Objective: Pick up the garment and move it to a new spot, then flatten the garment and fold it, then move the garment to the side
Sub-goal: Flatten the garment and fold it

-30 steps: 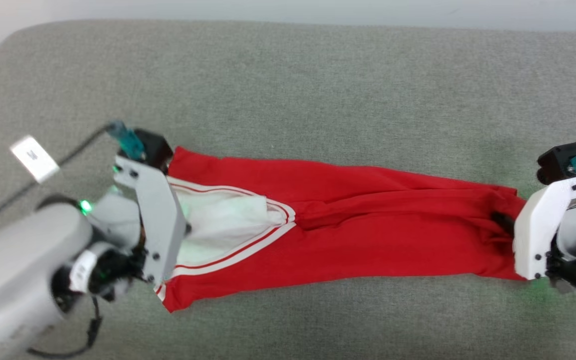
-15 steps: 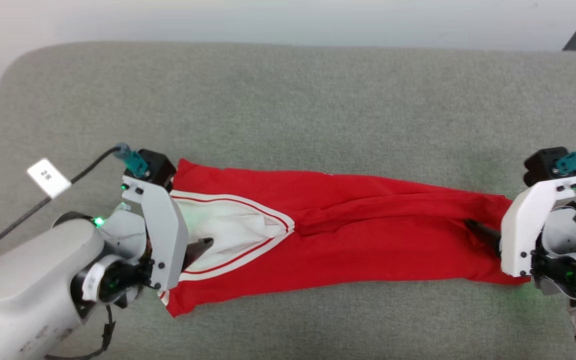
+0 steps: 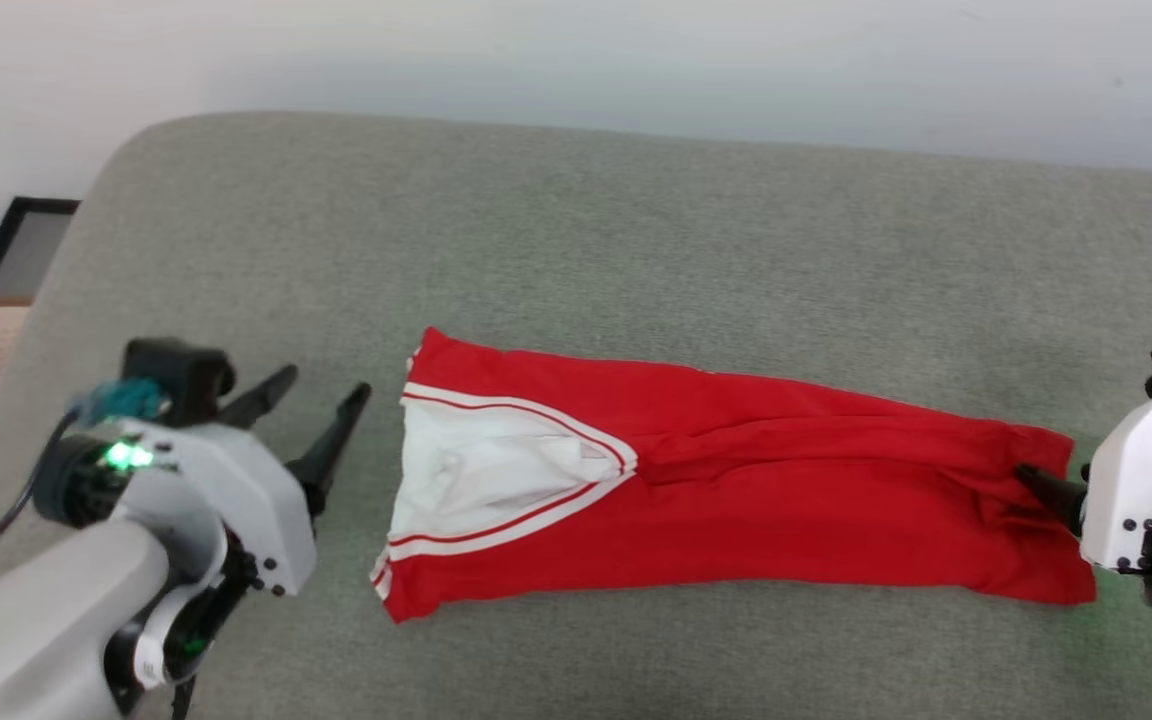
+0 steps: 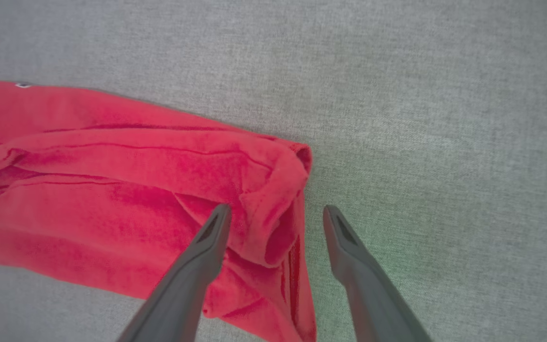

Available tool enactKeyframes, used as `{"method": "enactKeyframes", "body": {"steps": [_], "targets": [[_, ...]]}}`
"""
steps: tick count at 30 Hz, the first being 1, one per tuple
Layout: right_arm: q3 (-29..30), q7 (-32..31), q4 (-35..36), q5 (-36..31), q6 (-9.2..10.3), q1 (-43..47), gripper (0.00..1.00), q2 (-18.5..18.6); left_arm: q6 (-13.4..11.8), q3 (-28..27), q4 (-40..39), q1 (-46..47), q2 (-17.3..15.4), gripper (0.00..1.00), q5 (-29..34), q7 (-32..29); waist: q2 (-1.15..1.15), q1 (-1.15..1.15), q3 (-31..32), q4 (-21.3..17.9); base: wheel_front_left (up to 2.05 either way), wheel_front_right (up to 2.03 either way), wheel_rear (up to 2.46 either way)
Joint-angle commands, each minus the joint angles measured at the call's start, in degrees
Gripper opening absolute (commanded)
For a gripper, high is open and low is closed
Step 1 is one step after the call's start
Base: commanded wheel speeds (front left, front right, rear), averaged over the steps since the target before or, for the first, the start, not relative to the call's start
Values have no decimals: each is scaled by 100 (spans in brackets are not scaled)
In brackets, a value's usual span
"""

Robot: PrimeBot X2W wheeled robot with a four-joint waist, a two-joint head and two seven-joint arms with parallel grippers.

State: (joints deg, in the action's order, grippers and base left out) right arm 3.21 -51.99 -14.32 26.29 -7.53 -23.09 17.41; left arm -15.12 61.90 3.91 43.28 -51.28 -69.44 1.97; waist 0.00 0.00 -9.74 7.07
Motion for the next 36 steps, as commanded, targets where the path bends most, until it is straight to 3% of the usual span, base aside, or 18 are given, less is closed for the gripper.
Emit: {"method": "enactKeyframes", "body": {"steps": [1,5,9,18,20,21,27,36], "targets": [[37,-6,-26,-15,10,-4,100,-1,-47,-51,0,-116,-8,100,69,218,0,0,4,85,0,0,0],[148,-71,-325,-6,10,-86,100,47,-151,-269,221,-519,67,100,122,1053,0,0,-15,228,0,0,0],[177,-133,-633,61,10,-96,100,76,-166,-673,488,-908,262,100,219,1307,0,0,-50,372,0,0,0],[109,-118,-1274,197,9,-95,100,-50,182,-2855,683,-2140,1135,100,1588,1313,0,0,-114,602,0,0,0],[15,-103,-1358,232,8,-111,23,-57,322,-3252,725,-2394,1374,100,1825,1313,0,0,-122,631,0,0,0],[-24,-78,-1380,269,6,-121,0,-50,398,-3408,757,-2509,1461,100,1978,1313,0,0,-124,640,0,0,0],[-8,43,-1464,325,11,-162,0,121,860,-4333,932,-2980,2076,100,2634,1314,0,0,-140,666,0,0,0],[379,186,-1513,201,18,-277,0,488,1433,-5075,1173,-3124,2617,100,3325,1315,0,0,-171,620,0,0,0]]}}
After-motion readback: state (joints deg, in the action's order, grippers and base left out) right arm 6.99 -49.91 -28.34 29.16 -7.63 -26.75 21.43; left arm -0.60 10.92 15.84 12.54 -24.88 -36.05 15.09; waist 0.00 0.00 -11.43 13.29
